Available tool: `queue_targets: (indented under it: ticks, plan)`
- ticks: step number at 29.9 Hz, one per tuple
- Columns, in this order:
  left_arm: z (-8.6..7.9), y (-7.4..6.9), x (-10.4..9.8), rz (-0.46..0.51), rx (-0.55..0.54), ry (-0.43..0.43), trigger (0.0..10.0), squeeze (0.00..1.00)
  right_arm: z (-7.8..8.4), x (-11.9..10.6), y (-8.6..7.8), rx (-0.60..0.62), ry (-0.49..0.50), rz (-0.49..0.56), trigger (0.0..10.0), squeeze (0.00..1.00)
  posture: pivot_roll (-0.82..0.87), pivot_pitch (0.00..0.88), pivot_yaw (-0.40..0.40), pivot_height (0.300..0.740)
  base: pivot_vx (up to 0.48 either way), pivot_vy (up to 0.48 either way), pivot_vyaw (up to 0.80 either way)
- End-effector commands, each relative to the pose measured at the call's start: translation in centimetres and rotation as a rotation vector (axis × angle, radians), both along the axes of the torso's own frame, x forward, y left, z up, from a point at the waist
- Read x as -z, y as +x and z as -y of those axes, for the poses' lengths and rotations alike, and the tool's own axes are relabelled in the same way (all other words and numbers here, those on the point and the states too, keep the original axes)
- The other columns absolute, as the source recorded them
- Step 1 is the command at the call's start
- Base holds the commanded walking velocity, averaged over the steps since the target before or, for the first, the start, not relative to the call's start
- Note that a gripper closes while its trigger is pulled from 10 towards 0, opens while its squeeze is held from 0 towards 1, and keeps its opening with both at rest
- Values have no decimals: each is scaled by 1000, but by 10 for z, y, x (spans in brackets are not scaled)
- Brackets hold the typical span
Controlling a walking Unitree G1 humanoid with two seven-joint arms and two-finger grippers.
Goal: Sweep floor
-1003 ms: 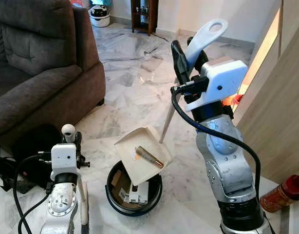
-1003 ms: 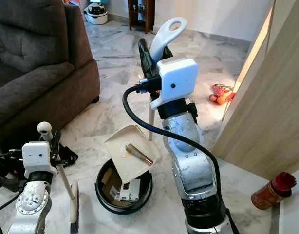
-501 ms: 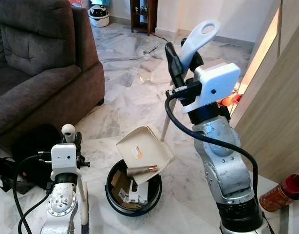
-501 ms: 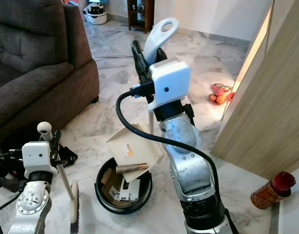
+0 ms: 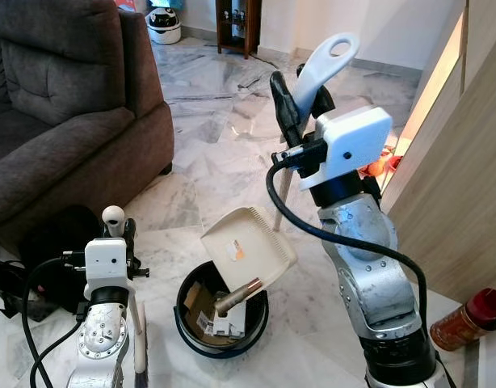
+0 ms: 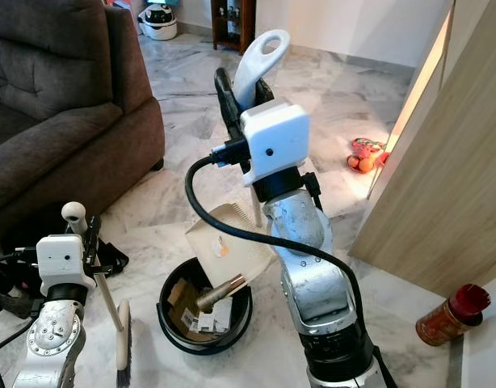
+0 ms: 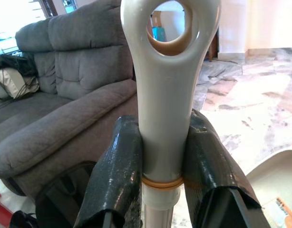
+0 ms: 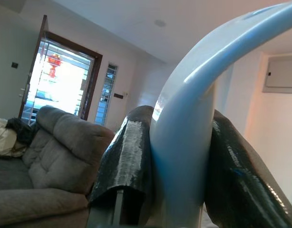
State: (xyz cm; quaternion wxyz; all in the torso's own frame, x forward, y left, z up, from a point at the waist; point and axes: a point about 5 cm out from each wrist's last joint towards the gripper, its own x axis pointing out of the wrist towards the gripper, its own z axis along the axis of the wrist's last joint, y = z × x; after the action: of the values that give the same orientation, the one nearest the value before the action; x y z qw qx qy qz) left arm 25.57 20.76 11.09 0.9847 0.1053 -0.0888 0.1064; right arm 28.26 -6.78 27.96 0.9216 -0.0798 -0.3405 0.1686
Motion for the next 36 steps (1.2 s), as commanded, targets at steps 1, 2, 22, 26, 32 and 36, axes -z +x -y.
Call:
queue_targets:
  ticks: [1, 2, 22, 26, 32, 36]
  plan:
    - [2, -1, -7, 30, 10, 16, 10000, 0, -2, -13, -10, -14, 5, 91, 10000, 0, 133, 105, 5, 740, 0, 0, 0]
    - [2, -1, -7, 30, 10, 16, 10000, 0, -2, -13, -9, -7, -2, 97, 10000, 0, 133, 108, 4, 740, 0, 0, 0]
    - [2, 0, -6, 32, 12, 12, 10000, 0, -19, -10, -19, -112, -86, 123, 10000, 0, 131, 104, 3, 740, 0, 0, 0]
    - [3, 0, -6, 32, 13, 11, 10000, 0, -20, -8, -19, -125, -85, 111, 10000, 0, 131, 99, 3, 740, 0, 0, 0]
    - [4, 1, -7, 34, 16, 10, 10000, 0, -20, -5, -17, -131, -91, 91, 10000, 0, 132, 97, 2, 740, 0, 0, 0]
    - [4, 1, -7, 35, 16, 10, 10000, 0, -18, -4, -15, -106, -95, 83, 10000, 0, 132, 97, 1, 740, 0, 0, 0]
